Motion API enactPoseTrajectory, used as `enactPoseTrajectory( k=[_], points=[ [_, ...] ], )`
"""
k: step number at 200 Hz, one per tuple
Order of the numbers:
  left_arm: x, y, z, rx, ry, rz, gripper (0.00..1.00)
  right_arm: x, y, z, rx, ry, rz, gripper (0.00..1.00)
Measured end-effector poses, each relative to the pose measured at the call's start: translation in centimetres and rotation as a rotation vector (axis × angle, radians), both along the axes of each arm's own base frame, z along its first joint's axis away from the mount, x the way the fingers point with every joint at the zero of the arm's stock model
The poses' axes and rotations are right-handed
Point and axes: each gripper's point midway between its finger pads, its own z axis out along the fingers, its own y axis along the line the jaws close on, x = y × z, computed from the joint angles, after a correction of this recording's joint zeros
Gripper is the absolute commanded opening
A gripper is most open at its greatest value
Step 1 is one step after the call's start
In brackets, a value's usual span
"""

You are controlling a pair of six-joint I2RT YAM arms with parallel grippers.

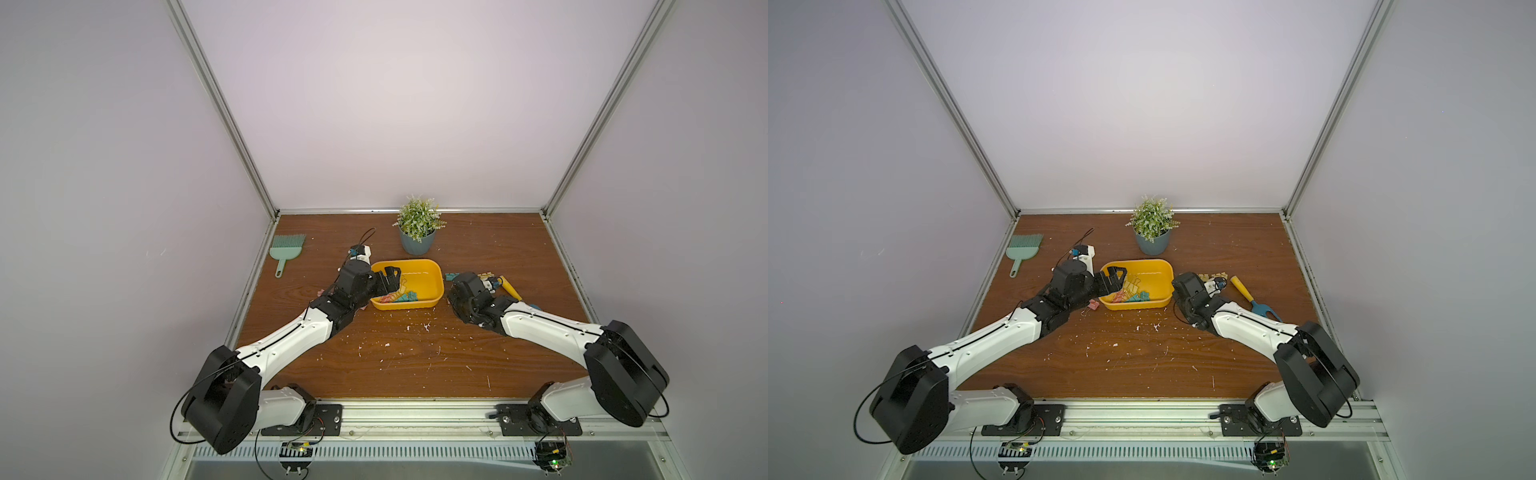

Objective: Take out the binder clips from the storage box
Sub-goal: Place the binder clip at the center of the board, then pick up the binder clip from the storage box.

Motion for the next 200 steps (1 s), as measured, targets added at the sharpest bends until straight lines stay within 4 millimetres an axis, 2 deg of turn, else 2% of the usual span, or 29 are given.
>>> enactPoseTrajectory(
  k=[32,50,76,99,121,140,168,200],
  points=[
    [0.1,0.1,0.0,0.011,-0.005,0.005,0.99,-0.5,-0.4,0.8,-0.018,-0.030,0.035,0.34],
    [0.2,0.3,0.1,0.021,-0.010,0.013,0.99,-0.3,-0.5,1.9,-0.051,-0.081,0.080,0.34],
    [0.3,0.7,0.3,0.031,-0.021,0.029,0.99,0.8,0.7,3.9,-0.091,-0.183,0.200,0.35],
    [0.4,1.1,0.8,0.020,-0.035,0.042,0.99,1.9,3.2,5.2,-0.103,-0.232,0.343,0.35],
    [0.4,2.3,0.6,-0.014,-0.030,0.066,0.99,3.5,7.1,6.0,-0.105,-0.255,0.510,0.35],
    [0.3,3.5,-0.4,-0.033,-0.008,0.089,0.99,4.7,10.3,6.1,-0.111,-0.269,0.650,0.35],
    [-0.2,4.0,-1.3,-0.040,0.013,0.095,0.99,6.0,13.5,5.0,-0.170,-0.254,0.834,0.34],
    [-0.3,3.9,-1.0,-0.049,0.008,0.090,0.99,7.0,14.9,3.2,-0.277,-0.208,0.976,0.34]
  ],
)
